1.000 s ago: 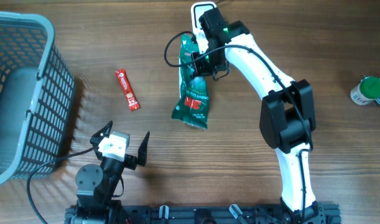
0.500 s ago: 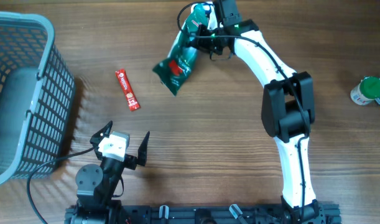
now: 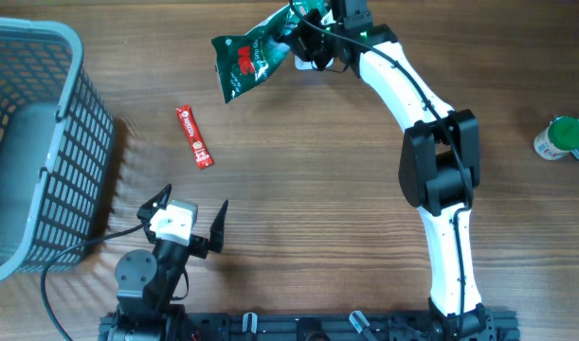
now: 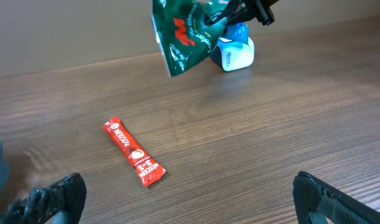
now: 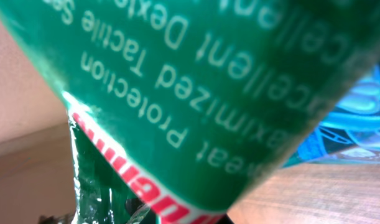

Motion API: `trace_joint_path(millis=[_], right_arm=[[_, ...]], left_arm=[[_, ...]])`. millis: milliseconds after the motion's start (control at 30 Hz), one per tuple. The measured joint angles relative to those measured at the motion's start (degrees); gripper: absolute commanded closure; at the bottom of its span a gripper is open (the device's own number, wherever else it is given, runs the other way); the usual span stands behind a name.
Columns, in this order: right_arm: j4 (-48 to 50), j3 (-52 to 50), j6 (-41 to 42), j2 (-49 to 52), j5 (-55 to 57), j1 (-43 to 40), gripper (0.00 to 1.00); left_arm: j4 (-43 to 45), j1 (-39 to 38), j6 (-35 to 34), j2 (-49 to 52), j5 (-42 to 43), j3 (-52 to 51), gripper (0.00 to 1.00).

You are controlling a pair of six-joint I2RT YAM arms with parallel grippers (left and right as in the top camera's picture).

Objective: Scan the item barcode
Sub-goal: 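Turn the glove bag in front of the scanner window, then carry the glove bag to the far right and release it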

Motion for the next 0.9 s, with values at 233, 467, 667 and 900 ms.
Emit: trace_joint_path(millis=[233, 467, 667, 900], right_arm=[[-3.93, 0.04, 0.22, 0.09, -1.90, 0.11, 0.95], [-38.45, 0.07, -22.62, -4.52, -0.39, -0.90, 0.95], [-61.13, 0.68, -33.00, -16.90, 18.45, -10.03, 0.96], [-68.17, 0.68, -27.69, -18.08, 27.12, -24.57, 0.96]], left_arm=[[0.00, 0.00, 0.00, 0.00, 0.00, 0.00, 0.00], [0.02, 0.00, 0.00, 0.13, 0.00, 0.00, 0.00], [0.02, 0.00, 0.00, 0.26, 0.00, 0.00, 0.00], [0.00, 0.00, 0.00, 0.26, 0.00, 0.00, 0.00]])
